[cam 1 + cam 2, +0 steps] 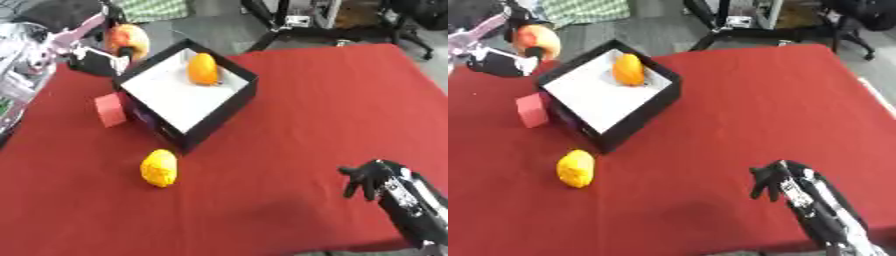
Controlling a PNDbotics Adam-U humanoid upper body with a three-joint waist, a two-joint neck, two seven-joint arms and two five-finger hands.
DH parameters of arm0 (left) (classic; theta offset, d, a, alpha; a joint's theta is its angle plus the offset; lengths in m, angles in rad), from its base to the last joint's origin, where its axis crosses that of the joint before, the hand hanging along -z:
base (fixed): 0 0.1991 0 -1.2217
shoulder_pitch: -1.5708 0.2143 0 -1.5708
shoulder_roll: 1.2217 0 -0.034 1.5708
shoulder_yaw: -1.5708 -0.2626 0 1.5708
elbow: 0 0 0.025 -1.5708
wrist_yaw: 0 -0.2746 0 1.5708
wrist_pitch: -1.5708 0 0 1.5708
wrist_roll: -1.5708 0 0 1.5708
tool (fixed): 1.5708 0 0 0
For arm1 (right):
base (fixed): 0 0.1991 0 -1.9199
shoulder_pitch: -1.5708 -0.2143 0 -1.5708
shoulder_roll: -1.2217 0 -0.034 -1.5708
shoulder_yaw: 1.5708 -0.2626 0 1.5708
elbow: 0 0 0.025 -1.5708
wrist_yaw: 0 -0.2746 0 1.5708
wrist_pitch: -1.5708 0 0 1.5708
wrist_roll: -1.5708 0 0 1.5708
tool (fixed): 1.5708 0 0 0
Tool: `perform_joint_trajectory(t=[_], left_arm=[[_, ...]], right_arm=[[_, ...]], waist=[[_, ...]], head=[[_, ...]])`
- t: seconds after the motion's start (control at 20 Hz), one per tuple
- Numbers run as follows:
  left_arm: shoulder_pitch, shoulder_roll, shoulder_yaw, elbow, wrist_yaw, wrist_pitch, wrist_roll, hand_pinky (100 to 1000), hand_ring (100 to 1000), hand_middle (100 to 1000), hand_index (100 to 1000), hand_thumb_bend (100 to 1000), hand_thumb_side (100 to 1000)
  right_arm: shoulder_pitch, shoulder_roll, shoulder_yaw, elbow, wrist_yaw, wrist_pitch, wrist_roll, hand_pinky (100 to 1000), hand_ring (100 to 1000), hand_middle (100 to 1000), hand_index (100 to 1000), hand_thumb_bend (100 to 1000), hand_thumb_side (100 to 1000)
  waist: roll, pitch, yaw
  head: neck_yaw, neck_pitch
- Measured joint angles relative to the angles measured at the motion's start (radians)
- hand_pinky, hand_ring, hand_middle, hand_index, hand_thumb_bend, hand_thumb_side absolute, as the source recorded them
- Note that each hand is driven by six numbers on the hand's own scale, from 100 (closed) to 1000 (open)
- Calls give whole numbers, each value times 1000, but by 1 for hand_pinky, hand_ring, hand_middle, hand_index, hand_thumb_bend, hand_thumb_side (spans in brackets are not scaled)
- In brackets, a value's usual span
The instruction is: Pick up objects on the table and place them in the box.
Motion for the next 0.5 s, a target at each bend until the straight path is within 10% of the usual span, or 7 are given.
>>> perform_joint_trajectory(t=[0.4, 0.5], left_arm=[[-37, -163, 7, 330, -141, -38, 146, 762, 585, 586, 787, 100, 213], [-38, -172, 6, 348, -149, -51, 146, 795, 641, 663, 860, 100, 367]], right_arm=[[-16, 0, 7, 0, -7, 6, 6, 894, 466, 265, 566, 100, 651], [-16, 0, 7, 0, -8, 7, 7, 894, 466, 265, 566, 100, 642]], waist=[[0, 0, -17], [0, 0, -19]], head=[[9, 0], [9, 0]])
